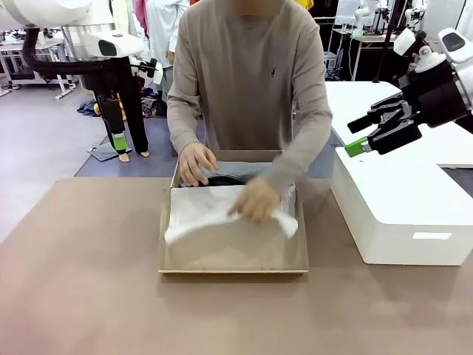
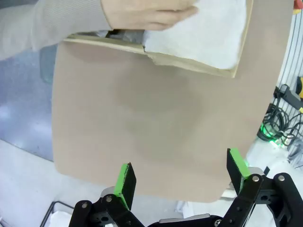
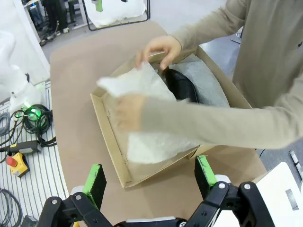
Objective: Pack the shoes into the box.
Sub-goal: Close the Shoes Box.
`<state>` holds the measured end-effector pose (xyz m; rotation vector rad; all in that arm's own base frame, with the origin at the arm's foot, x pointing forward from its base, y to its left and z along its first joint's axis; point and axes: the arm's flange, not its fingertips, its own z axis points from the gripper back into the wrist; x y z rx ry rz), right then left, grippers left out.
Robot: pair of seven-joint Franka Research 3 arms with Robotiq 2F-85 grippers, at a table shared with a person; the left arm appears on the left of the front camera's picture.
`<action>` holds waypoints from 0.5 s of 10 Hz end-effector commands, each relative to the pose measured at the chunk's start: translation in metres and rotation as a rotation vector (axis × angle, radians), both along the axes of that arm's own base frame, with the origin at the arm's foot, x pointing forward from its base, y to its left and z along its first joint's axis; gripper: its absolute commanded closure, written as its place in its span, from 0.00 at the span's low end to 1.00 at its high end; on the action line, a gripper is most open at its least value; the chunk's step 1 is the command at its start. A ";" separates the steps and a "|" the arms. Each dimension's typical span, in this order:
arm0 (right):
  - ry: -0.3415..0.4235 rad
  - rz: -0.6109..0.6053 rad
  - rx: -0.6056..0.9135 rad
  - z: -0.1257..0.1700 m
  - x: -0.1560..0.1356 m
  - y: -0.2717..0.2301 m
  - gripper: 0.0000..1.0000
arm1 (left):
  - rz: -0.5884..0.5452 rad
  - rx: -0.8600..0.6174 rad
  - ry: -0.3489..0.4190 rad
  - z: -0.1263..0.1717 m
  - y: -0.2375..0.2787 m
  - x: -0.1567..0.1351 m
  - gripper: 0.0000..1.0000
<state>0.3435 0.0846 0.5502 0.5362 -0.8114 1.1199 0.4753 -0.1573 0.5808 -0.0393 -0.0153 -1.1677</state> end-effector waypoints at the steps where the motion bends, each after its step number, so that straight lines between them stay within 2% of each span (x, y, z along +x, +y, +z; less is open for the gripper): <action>1: -0.029 0.023 0.027 -0.002 0.004 0.002 0.00 | 0.018 0.017 -0.005 0.003 0.001 0.001 0.00; 4: -0.029 0.023 0.027 -0.002 0.004 0.002 0.00 | 0.010 0.001 0.000 0.000 -0.002 0.000 0.00; 5: -0.029 0.023 0.027 -0.002 0.004 0.002 0.00 | -0.061 -0.005 -0.017 -0.001 0.013 -0.001 0.00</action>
